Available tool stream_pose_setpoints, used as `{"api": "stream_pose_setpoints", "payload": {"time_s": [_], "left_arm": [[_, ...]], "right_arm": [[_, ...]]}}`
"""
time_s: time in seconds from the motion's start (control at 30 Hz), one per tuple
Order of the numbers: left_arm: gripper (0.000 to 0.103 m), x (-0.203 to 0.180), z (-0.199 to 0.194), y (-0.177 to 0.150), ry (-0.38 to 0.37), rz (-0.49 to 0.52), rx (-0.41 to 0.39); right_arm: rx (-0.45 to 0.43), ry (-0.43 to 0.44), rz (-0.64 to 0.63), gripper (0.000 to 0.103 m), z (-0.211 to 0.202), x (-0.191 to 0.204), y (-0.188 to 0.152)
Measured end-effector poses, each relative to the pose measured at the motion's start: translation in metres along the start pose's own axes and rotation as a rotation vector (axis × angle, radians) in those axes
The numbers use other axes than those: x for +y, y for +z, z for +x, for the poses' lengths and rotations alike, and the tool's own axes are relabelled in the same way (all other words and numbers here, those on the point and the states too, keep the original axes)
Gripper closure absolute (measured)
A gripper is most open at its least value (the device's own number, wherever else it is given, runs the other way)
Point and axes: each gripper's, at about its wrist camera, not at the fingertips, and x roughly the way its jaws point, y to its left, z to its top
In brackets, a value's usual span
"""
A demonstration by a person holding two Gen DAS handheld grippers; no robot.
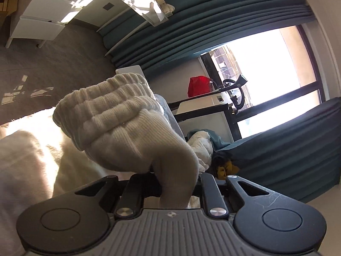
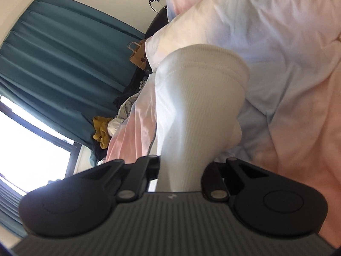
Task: Fold clothes
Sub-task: 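Grasp the ribbed waistband with the left gripper while the right gripper grasps the ribbed leg cuff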
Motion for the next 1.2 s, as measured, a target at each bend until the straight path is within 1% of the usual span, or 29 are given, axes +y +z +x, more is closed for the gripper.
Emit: {"api": "stream_pose_setpoints", "payload": {"time_s": [0.07,0.13,0.2,0.23,0.3,0.37,0.43,0.47,0.5,0.53,0.6,0.63,0.67,0.7,0.73,0.77,0.83,0.9,1.0,1.13,1.2], "left_arm": [[0.087,0.015,-0.026,0.001,0.033,-0.01,0.023],[0.087,0.035,-0.048,-0.001,0.058,-0.043,0.058],[0.087,0.052,-0.06,-0.003,0.053,-0.061,0.109],[0.087,0.059,-0.069,-0.006,0.056,-0.045,0.128],[0.085,0.062,-0.072,-0.009,0.081,0.0,0.155],[0.084,0.067,-0.074,-0.011,0.086,-0.01,0.165],[0.077,0.071,-0.077,-0.013,0.092,-0.021,0.167],[0.069,0.07,-0.079,-0.013,0.102,-0.016,0.17],[0.059,0.07,-0.081,-0.014,0.111,-0.009,0.175],[0.055,0.068,-0.084,-0.015,0.118,0.003,0.184],[0.042,0.063,-0.091,-0.019,0.14,0.032,0.196],[0.041,0.061,-0.099,-0.023,0.147,0.053,0.196],[0.037,0.057,-0.108,-0.027,0.155,0.082,0.193],[0.028,0.05,-0.117,-0.032,0.165,0.123,0.185],[0.025,0.04,-0.123,-0.037,0.176,0.16,0.173],[0.023,0.032,-0.13,-0.042,0.187,0.2,0.163],[0.023,0.015,-0.141,-0.051,0.209,0.271,0.156],[0.023,-0.004,-0.144,-0.062,0.207,0.331,0.156],[0.019,-0.039,-0.136,-0.087,0.186,0.445,0.158],[0.019,-0.079,-0.107,-0.139,0.149,0.628,0.179],[0.019,-0.093,-0.086,-0.169,0.128,0.688,0.201]], "right_arm": [[0.038,-0.016,0.008,0.09,-0.017,-0.008,0.002],[0.069,-0.033,0.055,0.09,-0.03,-0.018,0.0],[0.088,-0.057,0.088,0.09,-0.043,-0.027,-0.002],[0.092,-0.072,0.097,0.09,-0.049,-0.03,-0.003],[0.103,-0.075,0.099,0.09,-0.052,-0.033,-0.004],[0.115,-0.079,0.101,0.09,-0.054,-0.035,-0.004],[0.126,-0.104,0.058,0.09,-0.05,-0.036,-0.007],[0.134,-0.115,0.056,0.09,-0.047,-0.039,-0.007],[0.142,-0.122,0.064,0.09,-0.044,-0.044,-0.009],[0.15,-0.125,0.075,0.09,-0.043,-0.048,-0.009],[0.158,-0.121,0.084,0.09,-0.039,-0.054,-0.009],[0.158,-0.111,0.084,0.09,-0.039,-0.056,-0.01],[0.158,-0.101,0.085,0.09,-0.038,-0.058,-0.01],[0.159,-0.091,0.086,0.09,-0.037,-0.058,-0.009],[0.16,-0.089,0.087,0.09,-0.038,-0.059,-0.009],[0.161,-0.086,0.088,0.09,-0.039,-0.06,-0.009],[0.164,-0.082,0.09,0.09,-0.04,-0.063,-0.009],[0.167,-0.079,0.092,0.09,-0.044,-0.068,-0.008],[0.17,-0.068,0.108,0.09,-0.045,-0.07,-0.008],[0.175,-0.062,0.117,0.09,-0.046,-0.074,-0.007],[0.175,-0.061,0.124,0.09,-0.047,-0.075,-0.007]]}}
